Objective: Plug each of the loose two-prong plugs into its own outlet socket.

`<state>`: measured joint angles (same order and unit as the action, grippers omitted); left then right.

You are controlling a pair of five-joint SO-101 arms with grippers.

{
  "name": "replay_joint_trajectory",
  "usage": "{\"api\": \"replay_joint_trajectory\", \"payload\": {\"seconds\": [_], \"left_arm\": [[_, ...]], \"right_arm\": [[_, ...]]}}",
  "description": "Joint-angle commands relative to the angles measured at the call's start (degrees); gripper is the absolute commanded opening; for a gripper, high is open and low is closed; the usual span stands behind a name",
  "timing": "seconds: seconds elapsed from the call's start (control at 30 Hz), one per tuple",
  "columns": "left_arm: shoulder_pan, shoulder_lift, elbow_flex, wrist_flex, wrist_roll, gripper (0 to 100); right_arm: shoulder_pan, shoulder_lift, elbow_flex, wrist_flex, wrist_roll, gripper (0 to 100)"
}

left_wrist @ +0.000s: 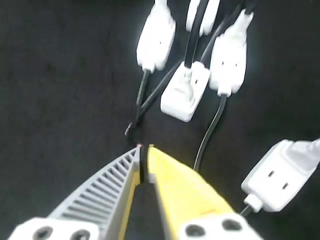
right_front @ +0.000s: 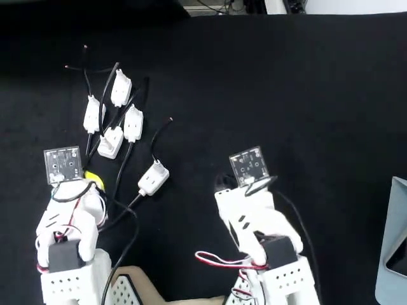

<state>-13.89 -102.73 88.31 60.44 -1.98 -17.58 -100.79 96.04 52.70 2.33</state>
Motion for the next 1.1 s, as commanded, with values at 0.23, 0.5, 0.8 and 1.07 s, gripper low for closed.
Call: {"api": "replay_joint_trajectory", "payload": {"seconds": [0.23, 0.5, 0.8, 1.07], "left_arm": [[0.6, -0.1, 8.0, -1.3, -0.2, 20], [0.5, 0.0, 9.1, -2.8, -0.2, 20], [0.5, 0.0, 9.1, 2.5, 0.2, 20], [0.2, 0.0, 9.1, 7.6, 0.3, 20]], "right_arm": [[2.4, -6.8, 0.4, 5.1, -2.5, 1.5], [8.7, -6.4, 0.4, 5.4, -2.5, 1.5], [9.0, -6.6, 0.4, 16.9, -2.2, 1.5], [9.0, -6.8, 0.4, 21.6, -2.2, 1.4]]}}
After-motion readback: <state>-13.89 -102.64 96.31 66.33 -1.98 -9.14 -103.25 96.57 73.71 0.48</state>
